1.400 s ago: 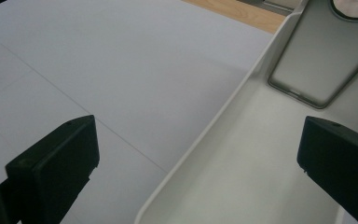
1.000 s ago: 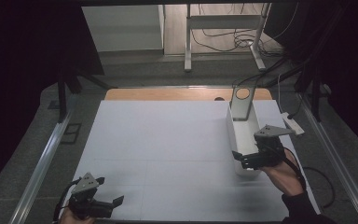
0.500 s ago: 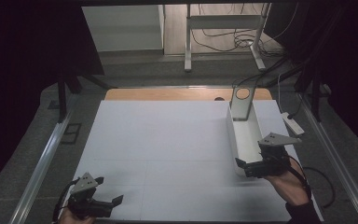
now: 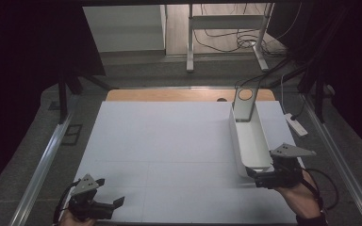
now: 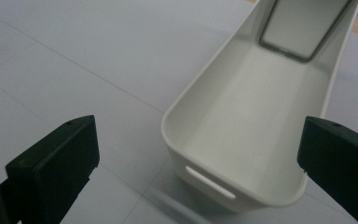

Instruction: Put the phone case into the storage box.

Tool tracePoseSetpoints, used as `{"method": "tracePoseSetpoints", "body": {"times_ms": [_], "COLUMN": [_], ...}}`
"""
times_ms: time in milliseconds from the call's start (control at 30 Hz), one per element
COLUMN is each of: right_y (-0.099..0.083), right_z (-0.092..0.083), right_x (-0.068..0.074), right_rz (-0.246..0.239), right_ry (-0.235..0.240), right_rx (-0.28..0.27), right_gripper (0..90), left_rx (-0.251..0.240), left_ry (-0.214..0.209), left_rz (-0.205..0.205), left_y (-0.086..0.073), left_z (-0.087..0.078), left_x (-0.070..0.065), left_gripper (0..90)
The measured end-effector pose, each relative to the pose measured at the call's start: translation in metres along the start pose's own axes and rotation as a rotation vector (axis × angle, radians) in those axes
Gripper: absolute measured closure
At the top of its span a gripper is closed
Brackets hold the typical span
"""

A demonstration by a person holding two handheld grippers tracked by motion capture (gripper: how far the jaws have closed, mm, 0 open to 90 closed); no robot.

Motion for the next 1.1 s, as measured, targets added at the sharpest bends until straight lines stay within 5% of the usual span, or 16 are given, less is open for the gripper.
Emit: {"method": "tracePoseSetpoints", "body": {"times_ms": [500,1100], "right_y": [-0.042,-0.070], "right_z": [0.001,0.007], "right_x": [-0.001,0.004], "right_rz": [0.062,0.090], "right_ry": [-0.011,-0.010], "right_rx": [0.036,0.081], "right_gripper": [0.0,0.0], "left_rx": [-0.002,-0.003], "left_ry": [0.001,-0.007], "left_rz": [0.000,0.002], "left_y": [0.000,0.000], "left_z": [0.000,0.000], "left_x": [0.000,-0.001], "left_gripper": [0.0,0.0]}}
Point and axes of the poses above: each handheld gripper's, and its own axes: z roughly forward along the jaws, y roughly out of its top, x roughly to its left, the point moved 5 cm from there along z, roughly forward along the jaws, and after that the axes turned 12 degrees about x, right-handed, at the moved point
